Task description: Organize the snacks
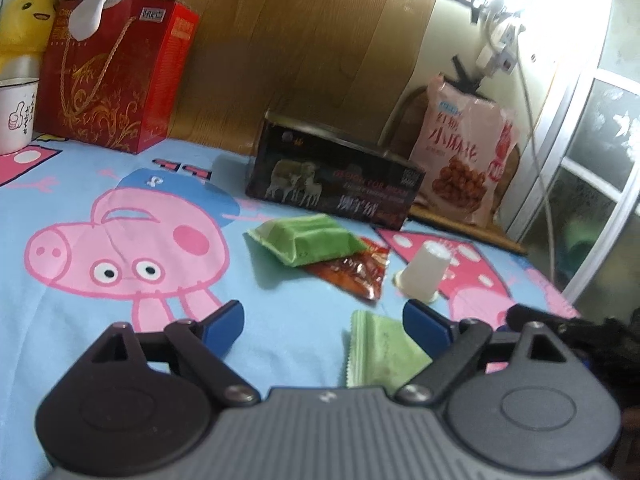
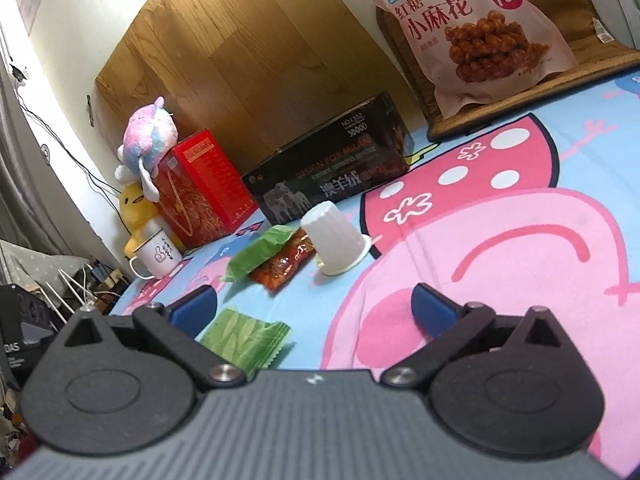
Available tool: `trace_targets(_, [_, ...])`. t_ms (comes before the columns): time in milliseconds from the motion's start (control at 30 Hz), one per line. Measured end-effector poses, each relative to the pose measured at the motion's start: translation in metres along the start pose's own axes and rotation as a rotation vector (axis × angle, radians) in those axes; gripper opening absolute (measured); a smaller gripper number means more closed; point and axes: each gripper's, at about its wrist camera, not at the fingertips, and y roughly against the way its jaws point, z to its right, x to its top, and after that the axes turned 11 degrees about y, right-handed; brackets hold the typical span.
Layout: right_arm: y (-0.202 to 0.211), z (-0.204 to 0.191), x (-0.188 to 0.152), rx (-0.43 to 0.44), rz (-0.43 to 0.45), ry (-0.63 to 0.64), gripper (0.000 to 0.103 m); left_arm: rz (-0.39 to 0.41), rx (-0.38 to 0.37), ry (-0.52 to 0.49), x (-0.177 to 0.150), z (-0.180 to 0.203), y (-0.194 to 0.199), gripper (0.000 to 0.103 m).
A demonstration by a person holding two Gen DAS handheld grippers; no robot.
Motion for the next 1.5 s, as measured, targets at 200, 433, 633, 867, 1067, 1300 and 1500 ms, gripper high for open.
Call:
trace_targets(200, [-0.005, -0.010, 0.001, -0.047, -0.030, 0.068, 0.103, 0.039, -0.076, -0.011, -0.001, 0.001, 0.012, 0.096])
trace_targets(433, [-0.011, -0.020, 0.002, -0.100, -0.053, 0.120, 0.103, 0.002, -0.162, 0.009, 0.002, -0.005, 0.014, 0.096])
trace_targets(633, [-0.009, -0.027, -0.001, -0.133, -0.056, 0.140, 0.103, 0.008, -0.127, 0.069, 0.003, -0.011, 0.010, 0.093])
trace_targets(867, [-0.005, -0.026, -0.003, -0.129, -0.042, 0.114, 0.103, 0.189, -0.053, 0.053, -0.002, -0.009, 0.035, 0.094])
trace_targets(1067, [0.003, -0.021, -0.006, -0.098, -0.021, 0.072, 0.103, 0.200, 0.015, 0.029, -0.001, -0.004, 0.032, 0.094])
trace_targets(1300, [0.009, -0.016, -0.007, -0.090, 0.004, 0.033, 0.103, 0.114, 0.082, 0.001, 0.000, 0.000, 0.017, 0.094])
trace_targets(1500, [0.010, -0.016, -0.007, -0.088, 0.005, 0.031, 0.103, 0.070, 0.077, 0.000, 0.001, -0.001, 0.010, 0.090])
